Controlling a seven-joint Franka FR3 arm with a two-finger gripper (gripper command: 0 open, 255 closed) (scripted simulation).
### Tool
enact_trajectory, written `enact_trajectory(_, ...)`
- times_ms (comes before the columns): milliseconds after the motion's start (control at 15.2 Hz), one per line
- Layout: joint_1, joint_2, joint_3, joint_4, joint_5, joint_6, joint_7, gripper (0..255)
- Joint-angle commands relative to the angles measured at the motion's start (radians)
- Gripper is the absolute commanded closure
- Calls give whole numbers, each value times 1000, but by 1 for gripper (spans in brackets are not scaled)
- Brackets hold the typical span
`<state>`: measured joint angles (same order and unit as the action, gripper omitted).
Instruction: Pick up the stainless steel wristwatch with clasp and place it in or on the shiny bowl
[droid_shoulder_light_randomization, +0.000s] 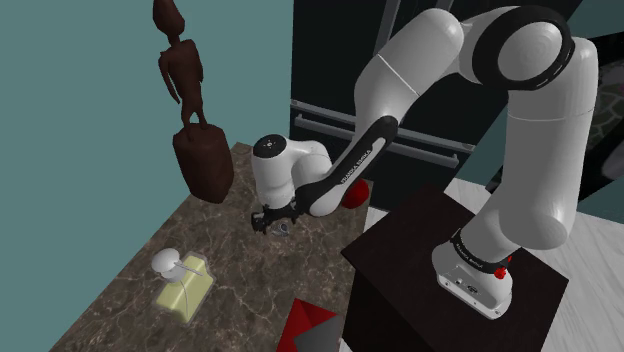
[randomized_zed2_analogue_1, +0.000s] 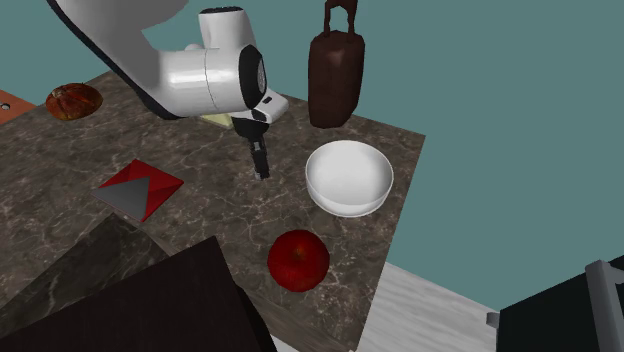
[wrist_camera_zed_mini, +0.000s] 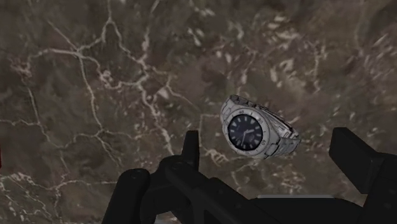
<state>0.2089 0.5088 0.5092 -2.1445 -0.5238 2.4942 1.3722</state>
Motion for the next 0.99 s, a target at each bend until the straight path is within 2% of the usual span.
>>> enact_trajectory(0, 11, 20, -14, 2, -18, 16, 15, 0)
enact_trajectory(594, 20, 38, -26, 6, -33, 29, 24, 0)
enact_trajectory(660, 20, 38, -26, 6, -33, 29, 24, 255)
enact_trajectory(924, 20, 38, -26, 6, -33, 29, 24, 255)
